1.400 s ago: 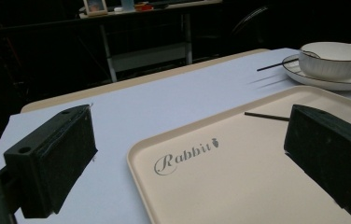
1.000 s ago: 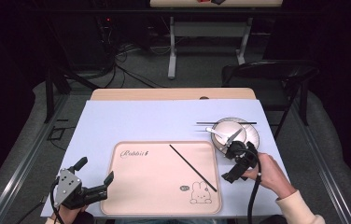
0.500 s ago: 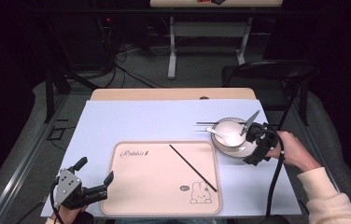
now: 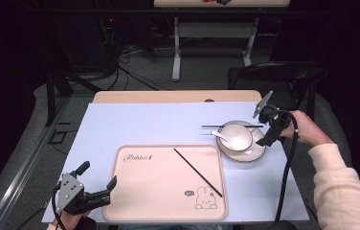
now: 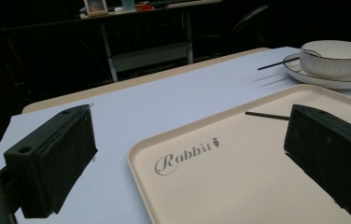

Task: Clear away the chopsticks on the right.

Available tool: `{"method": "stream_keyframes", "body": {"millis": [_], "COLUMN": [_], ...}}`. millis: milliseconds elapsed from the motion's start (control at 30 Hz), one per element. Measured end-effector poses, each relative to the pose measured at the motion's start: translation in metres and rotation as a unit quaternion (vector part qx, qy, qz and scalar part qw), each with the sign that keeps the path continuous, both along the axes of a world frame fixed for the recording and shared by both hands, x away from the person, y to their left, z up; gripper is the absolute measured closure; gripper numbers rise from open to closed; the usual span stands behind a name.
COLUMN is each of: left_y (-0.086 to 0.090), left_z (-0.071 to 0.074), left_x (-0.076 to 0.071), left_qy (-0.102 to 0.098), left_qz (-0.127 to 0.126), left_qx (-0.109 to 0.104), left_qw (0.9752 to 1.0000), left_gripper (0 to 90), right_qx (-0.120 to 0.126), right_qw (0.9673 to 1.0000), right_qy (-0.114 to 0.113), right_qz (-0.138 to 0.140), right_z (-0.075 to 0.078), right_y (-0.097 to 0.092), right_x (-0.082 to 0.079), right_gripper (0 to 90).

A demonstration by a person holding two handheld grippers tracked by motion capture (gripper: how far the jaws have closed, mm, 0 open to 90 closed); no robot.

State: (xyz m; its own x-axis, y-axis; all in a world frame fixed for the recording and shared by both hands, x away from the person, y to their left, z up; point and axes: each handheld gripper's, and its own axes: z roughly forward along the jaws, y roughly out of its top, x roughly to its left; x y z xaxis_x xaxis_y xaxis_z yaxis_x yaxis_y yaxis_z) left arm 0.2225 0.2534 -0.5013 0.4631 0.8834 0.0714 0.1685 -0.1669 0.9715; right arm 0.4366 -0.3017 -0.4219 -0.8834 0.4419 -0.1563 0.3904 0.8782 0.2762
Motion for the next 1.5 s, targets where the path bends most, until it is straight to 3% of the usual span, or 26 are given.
{"method": "stream_keyframes", "body": {"millis": [233,267,467,567,667,900,1000,1300,1500], "left_y": [0.000,0.000,0.000,0.000,0.000,0.001,0.001,0.000,0.000], "left_z": [0.000,0.000,0.000,0.000,0.000,0.000,0.000,0.000,0.000], "left_x": [0.000,0.000,0.000,0.000,0.000,0.000,0.000,0.000,0.000], "left_qy": [0.000,0.000,0.001,0.001,0.001,0.001,0.000,0.001,0.001], "left_qz": [0.001,0.001,0.001,0.000,0.000,0.001,0.001,0.000,0.001], "left_qx": [-0.002,-0.002,-0.001,0.000,-0.001,-0.002,-0.002,-0.001,-0.002], "left_qw": [1.0000,1.0000,1.0000,1.0000,1.0000,1.0000,1.0000,1.0000,1.0000], "left_gripper": [2.1,2.1,2.1,2.1,2.1,2.1,2.1,2.1,2.1], "right_qx": [-0.009,-0.007,-0.007,-0.029,-0.019,-0.051,-0.066,-0.075,-0.082], "right_qw": [0.9999,0.9999,0.9999,0.9995,0.9996,0.9982,0.9976,0.9970,0.9961], "right_qy": [-0.005,-0.006,-0.006,-0.016,-0.021,-0.030,-0.023,0.012,0.026], "right_qz": [0.003,-0.006,-0.006,-0.002,-0.006,-0.011,-0.003,0.014,0.016], "right_z": [0.001,-0.002,-0.002,-0.015,-0.024,-0.045,-0.051,-0.067,-0.073], "right_y": [-0.008,-0.009,-0.009,-0.008,-0.007,0.001,0.006,0.014,0.015], "right_x": [0.024,0.044,0.044,0.060,0.067,0.081,0.085,0.091,0.092], "right_gripper": [0.0,0.0,0.0,6.1,16.3,41.8,51.4,68.3,74.6]}}
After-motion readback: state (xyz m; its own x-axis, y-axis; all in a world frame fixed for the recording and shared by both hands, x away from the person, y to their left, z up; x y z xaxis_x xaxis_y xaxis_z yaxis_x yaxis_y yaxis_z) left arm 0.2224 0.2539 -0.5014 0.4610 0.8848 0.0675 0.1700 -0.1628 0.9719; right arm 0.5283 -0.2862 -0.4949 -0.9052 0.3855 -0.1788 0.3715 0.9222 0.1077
